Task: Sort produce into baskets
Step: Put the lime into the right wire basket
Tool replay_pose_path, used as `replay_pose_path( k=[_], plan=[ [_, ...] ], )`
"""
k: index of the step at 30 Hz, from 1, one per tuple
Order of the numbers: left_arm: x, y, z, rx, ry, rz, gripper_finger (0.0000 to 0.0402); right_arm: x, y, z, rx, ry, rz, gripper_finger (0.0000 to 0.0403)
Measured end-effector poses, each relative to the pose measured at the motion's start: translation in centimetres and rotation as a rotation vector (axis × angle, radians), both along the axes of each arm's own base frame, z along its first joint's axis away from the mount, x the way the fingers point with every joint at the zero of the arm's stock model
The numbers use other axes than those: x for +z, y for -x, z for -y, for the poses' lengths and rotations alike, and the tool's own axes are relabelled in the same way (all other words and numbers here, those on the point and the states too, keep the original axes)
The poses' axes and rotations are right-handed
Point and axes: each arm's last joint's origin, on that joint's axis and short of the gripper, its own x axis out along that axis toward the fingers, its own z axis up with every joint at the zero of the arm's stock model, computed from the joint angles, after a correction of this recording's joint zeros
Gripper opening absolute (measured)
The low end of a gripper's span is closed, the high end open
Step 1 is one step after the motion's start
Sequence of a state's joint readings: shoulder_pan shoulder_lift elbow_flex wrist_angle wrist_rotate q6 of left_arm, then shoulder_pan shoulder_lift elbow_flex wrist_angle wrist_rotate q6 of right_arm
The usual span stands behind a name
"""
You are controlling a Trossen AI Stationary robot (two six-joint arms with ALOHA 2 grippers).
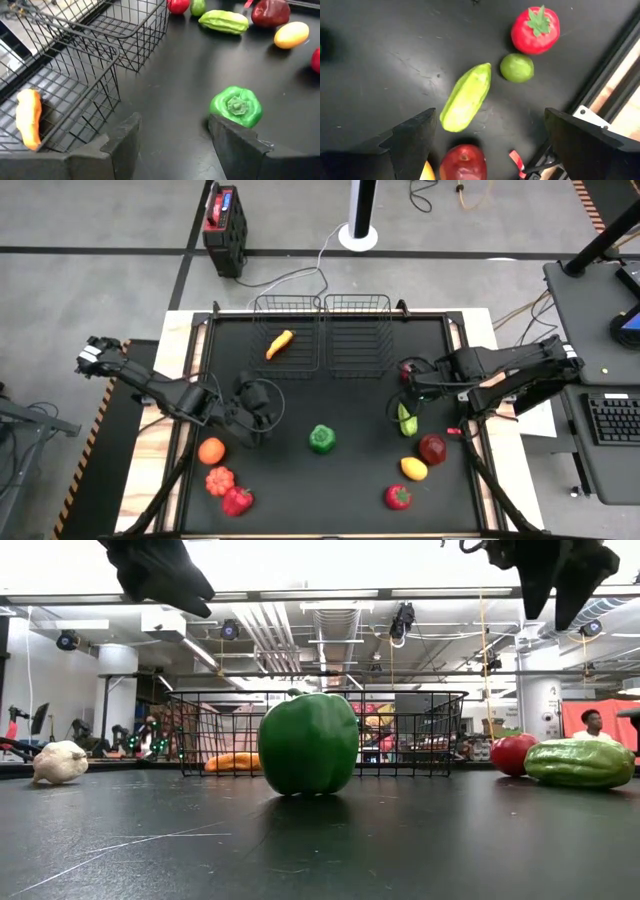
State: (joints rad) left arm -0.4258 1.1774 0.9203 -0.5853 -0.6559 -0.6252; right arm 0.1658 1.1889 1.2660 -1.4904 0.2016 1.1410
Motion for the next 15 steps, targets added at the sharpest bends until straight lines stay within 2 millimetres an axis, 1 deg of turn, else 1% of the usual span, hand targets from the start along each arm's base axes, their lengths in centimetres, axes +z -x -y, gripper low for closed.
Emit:
replay_pose_path(
  k=[6,10,15],
  plan=[
    [0.0,-0.1,0.2,0.007,0.021,0.015,0.0214,-1.9,0.2,0.1,-0.029,0.016,-0.058,0.0359],
    [0.1,-0.1,0.2,0.015,0.014,0.025,0.0214,-3.6,0.3,0.3,-0.038,0.032,-0.082,0.0359],
    [0.2,-0.2,0.2,-0.013,-0.018,0.027,0.0214,-6.0,0.3,1.1,-0.070,0.022,-0.059,0.0359]
  ],
)
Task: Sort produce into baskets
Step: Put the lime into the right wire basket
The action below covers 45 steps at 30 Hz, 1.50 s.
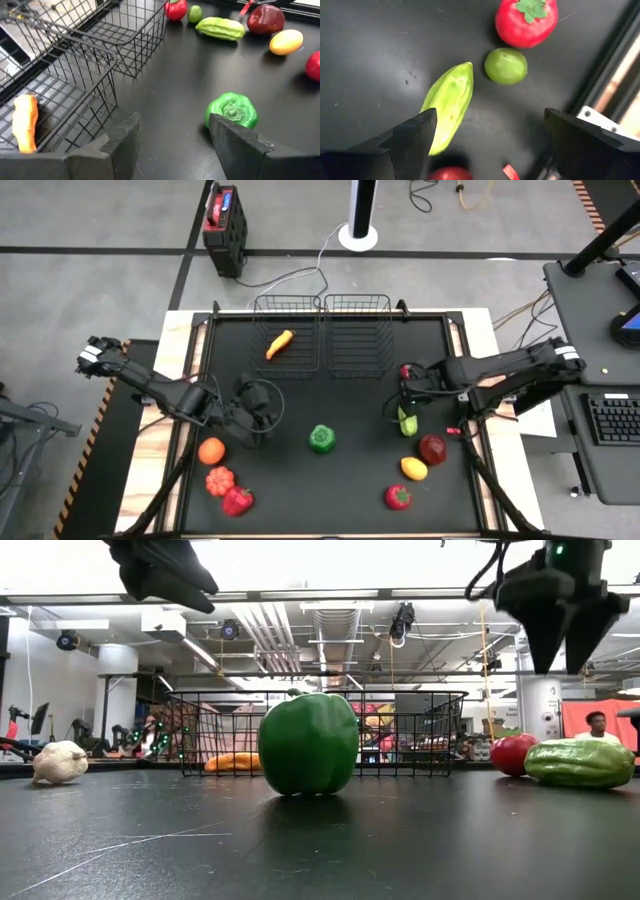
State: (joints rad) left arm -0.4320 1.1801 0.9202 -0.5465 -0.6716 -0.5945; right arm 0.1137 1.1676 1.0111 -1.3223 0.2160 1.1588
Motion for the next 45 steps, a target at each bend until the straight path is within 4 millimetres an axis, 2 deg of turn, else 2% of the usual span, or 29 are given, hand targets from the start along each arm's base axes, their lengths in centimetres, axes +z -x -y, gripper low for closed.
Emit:
replay_pose_path(
  k=[12,21,40,45],
  plan=[
    [1.1,0.2,-0.2,-0.043,-0.103,0.044,0.0214,-5.2,1.5,3.4,-0.128,-0.005,-0.011,0.0359],
    [1.6,0.5,-0.5,-0.007,-0.154,0.066,0.0214,-6.5,1.3,4.9,-0.155,0.001,0.052,0.0359],
    [1.6,0.5,-0.5,0.001,-0.142,0.072,0.0214,-10.5,2.3,5.0,-0.209,0.001,0.096,0.0359],
    [1.6,0.5,-0.5,0.001,-0.142,0.072,0.0214,-10.9,2.4,5.0,-0.209,0.009,0.105,0.0359]
  ],
)
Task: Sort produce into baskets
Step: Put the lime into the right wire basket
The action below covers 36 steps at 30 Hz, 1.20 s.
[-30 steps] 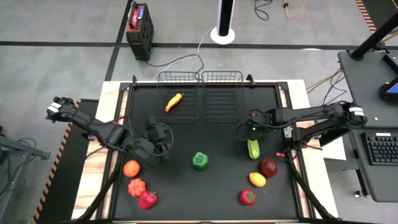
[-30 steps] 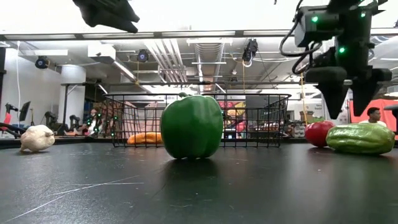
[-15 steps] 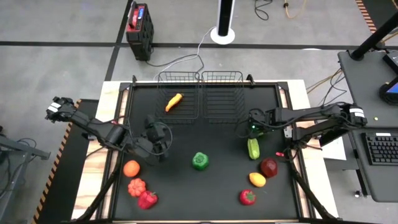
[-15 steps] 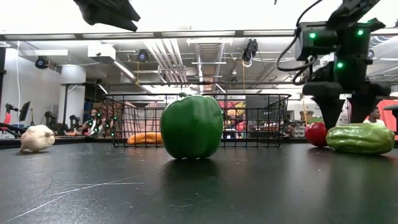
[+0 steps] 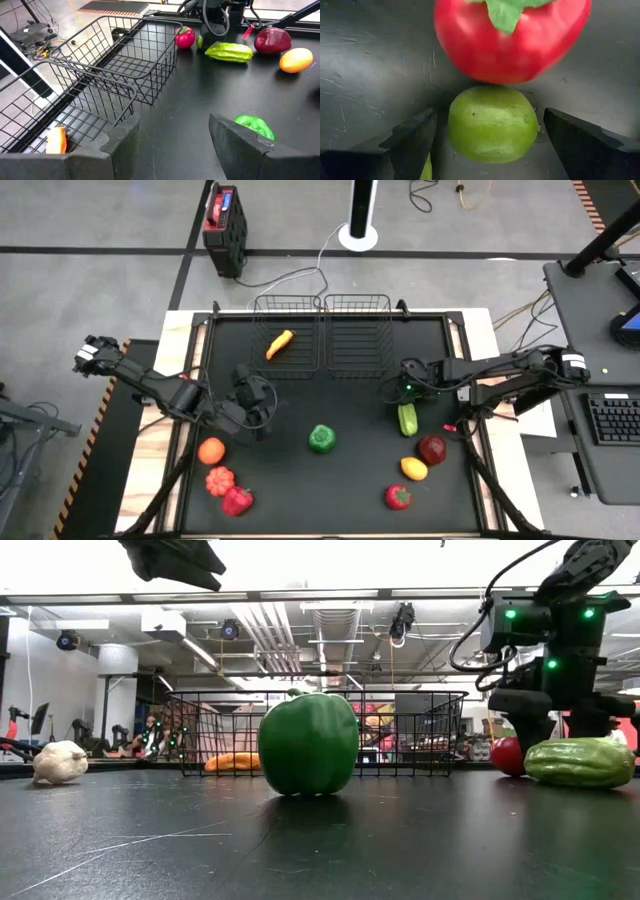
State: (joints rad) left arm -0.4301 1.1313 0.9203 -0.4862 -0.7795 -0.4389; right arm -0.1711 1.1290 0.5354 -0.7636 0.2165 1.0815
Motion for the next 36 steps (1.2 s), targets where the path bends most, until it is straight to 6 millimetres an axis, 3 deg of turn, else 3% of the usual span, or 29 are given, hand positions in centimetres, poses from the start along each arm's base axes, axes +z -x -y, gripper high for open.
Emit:
replay_pose_path(
  k=[8,23,32,36],
  plan=[
    [0.0,0.0,0.0,0.000,0.000,0.000,0.0214,0.0,-0.1,0.1,-0.009,0.020,0.009,0.0352],
    [0.0,0.0,0.0,0.000,0.000,0.000,0.0214,0.0,-0.1,0.1,-0.022,0.012,0.016,0.0253],
    [0.0,0.0,0.0,0.000,0.000,0.000,0.0214,0.3,0.0,0.0,-0.023,-0.012,0.038,0.0246],
    [0.0,0.0,0.0,0.000,0.001,0.000,0.0214,1.4,0.3,-0.1,-0.025,-0.012,0.014,0.0246]
  ],
)
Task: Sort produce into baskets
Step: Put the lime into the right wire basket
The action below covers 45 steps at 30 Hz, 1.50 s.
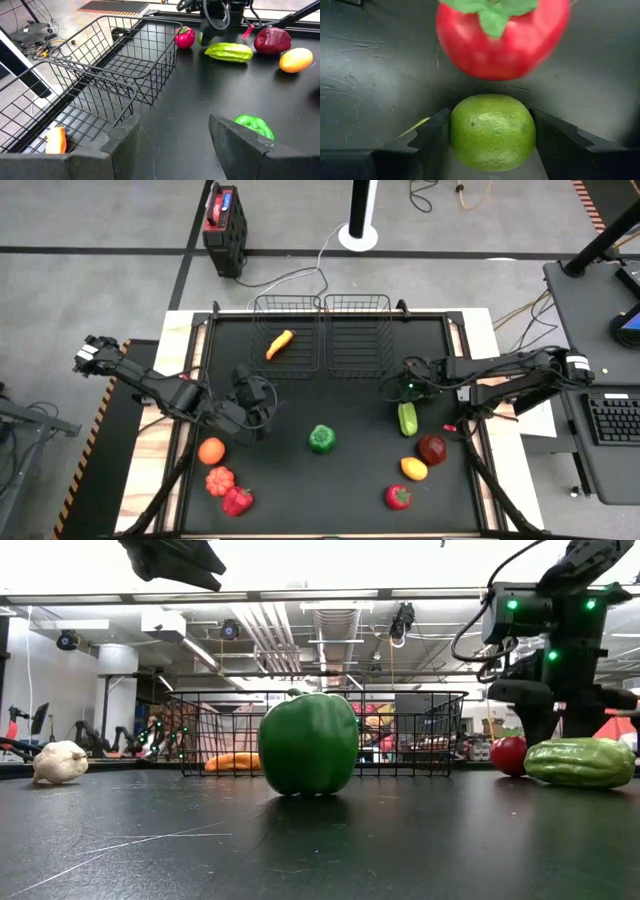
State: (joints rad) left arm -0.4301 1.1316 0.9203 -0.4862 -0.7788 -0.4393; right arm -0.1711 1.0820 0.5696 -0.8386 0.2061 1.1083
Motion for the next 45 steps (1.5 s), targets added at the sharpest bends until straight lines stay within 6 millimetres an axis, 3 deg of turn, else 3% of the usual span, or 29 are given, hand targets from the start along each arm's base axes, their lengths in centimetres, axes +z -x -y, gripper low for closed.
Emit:
replay_pose_path(
  k=[8,16,22,29,37,45],
  plan=[
    [0.0,0.0,0.0,-0.001,0.001,0.000,0.0214,3.4,0.2,0.0,0.001,-0.003,-0.036,0.0245],
    [0.0,0.0,0.0,0.004,0.011,0.004,0.0214,7.9,-0.8,-0.5,0.074,0.004,0.033,0.0245],
    [0.0,0.0,0.0,0.005,0.014,0.005,0.0214,11.7,-2.0,-1.0,0.164,0.056,0.152,0.0244],
    [0.0,0.0,0.0,0.017,0.035,0.016,0.0214,14.9,-4.6,-0.2,0.254,0.239,0.223,0.0244],
    [0.0,0.0,0.0,0.038,0.075,0.037,0.0214,15.9,-9.9,2.8,0.382,0.320,0.208,0.0244],
    [0.4,0.6,0.2,-0.004,0.151,0.048,0.0214,14.8,-14.1,7.6,0.451,0.299,0.098,0.0244]
  ],
)
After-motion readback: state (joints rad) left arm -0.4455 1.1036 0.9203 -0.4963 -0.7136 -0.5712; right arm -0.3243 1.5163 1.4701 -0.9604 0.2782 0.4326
